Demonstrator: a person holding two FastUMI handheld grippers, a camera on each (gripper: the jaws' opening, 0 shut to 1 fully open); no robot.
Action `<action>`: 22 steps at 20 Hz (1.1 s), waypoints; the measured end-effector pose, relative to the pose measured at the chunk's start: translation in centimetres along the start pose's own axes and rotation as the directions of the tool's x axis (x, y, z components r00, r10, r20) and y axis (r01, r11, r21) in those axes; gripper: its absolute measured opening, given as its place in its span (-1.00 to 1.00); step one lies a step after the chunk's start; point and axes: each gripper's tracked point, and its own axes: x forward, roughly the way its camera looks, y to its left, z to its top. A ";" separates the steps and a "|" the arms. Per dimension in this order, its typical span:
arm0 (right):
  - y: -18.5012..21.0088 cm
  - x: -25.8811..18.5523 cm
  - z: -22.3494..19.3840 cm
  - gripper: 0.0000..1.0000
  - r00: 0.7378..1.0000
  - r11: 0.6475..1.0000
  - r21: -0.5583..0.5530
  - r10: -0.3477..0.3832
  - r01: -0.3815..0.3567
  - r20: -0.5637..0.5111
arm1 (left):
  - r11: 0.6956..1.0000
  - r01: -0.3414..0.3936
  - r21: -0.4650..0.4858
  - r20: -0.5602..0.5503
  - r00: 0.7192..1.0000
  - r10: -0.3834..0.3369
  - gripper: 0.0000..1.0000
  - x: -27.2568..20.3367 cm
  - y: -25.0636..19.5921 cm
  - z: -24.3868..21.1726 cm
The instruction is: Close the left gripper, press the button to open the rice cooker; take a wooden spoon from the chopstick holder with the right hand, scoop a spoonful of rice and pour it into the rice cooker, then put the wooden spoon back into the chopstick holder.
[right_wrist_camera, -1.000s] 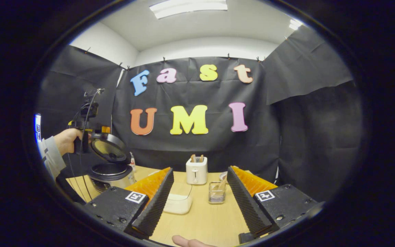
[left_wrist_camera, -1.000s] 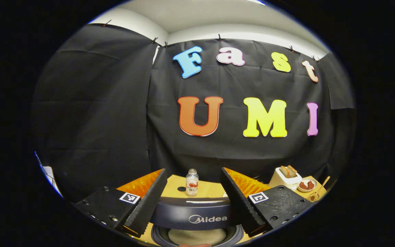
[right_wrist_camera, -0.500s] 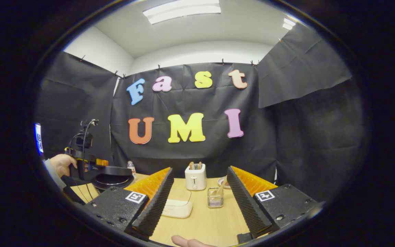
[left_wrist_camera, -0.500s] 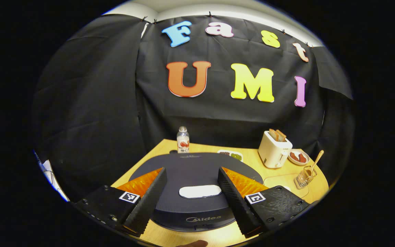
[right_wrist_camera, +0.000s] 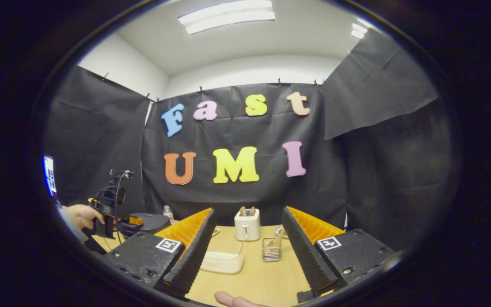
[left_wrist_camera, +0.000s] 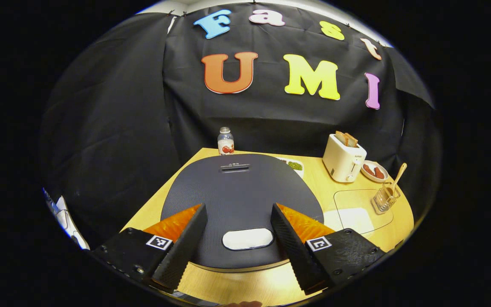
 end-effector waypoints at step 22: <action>0.2 -0.1 -0.1 1.00 1.000 1.000 -0.027 -0.007 0.006 -0.020 | 1.000 -0.002 -0.015 0.368 0.930 0.008 0.89 1.4 -0.5 -0.3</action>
